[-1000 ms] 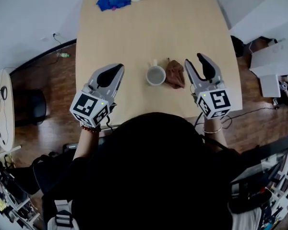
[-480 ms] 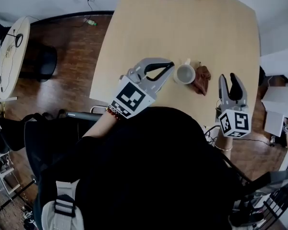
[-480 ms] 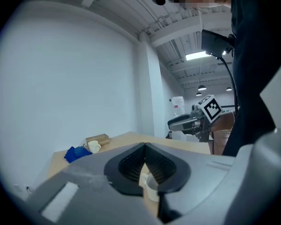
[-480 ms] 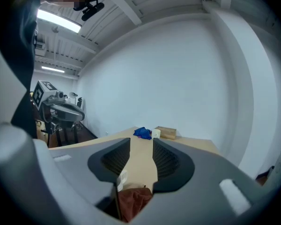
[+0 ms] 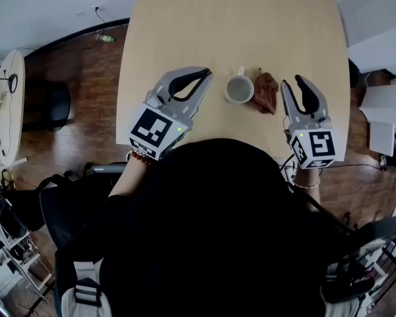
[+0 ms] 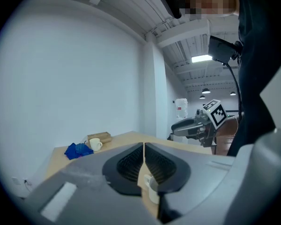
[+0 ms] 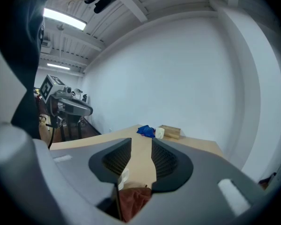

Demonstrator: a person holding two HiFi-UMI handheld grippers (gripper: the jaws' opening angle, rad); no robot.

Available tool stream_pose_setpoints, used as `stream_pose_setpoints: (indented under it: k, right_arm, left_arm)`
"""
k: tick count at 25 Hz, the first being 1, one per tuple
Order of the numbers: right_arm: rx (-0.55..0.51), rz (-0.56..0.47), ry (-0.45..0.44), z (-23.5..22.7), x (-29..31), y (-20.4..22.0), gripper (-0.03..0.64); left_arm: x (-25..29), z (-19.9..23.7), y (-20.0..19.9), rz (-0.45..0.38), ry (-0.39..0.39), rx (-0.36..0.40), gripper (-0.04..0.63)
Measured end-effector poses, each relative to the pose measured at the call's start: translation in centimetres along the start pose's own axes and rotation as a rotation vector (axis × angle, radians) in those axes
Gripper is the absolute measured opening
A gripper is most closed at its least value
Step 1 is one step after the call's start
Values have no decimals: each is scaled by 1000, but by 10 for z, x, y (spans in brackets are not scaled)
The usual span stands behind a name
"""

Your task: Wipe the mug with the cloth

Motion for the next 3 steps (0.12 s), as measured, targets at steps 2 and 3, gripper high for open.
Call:
stream_pose_setpoints:
  k: [2,3]
  right_arm:
    - [2,-2,-15,0,6,2,138]
    - [3,-2,-24,1,9,3,138]
  left_arm:
    - [1,3,-1,-5,-12,-3,3]
    - [0,5,-1,-4,-17,0,3]
Point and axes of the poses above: the fingertips, and each gripper's own axes: x forward along the fingers, z to its left, y out of its underside, the point moved 5 cm from there along -x, backward along the fingers, and after that the axes turned 4 degrees about -x, right-handed, at the moved point
